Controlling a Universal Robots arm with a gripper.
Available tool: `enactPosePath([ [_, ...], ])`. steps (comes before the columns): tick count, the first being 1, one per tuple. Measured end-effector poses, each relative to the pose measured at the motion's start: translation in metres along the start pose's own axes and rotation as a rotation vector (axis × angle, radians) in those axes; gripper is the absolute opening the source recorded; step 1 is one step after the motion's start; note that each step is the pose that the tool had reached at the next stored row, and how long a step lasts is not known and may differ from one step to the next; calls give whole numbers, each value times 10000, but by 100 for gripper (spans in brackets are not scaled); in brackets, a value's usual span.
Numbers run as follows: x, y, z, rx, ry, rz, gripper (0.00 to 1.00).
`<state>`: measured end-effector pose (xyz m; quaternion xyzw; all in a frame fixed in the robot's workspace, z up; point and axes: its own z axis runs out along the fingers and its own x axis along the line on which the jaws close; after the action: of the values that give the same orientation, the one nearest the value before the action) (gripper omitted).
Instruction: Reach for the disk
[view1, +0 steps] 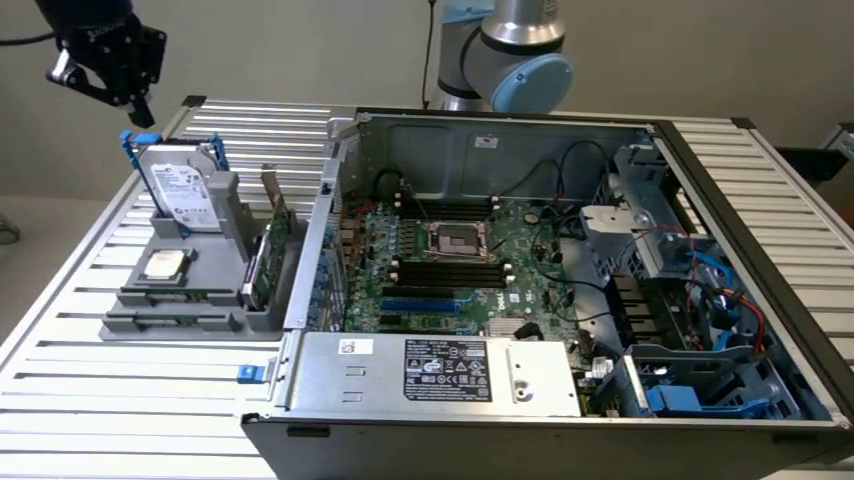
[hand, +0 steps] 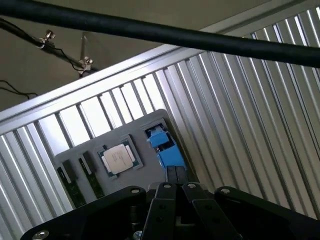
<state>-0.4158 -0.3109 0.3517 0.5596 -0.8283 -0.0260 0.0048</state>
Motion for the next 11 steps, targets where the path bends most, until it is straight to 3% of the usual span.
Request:
enactPosePath([
  [11,0,0,-9,-38,95,-1998,11],
])
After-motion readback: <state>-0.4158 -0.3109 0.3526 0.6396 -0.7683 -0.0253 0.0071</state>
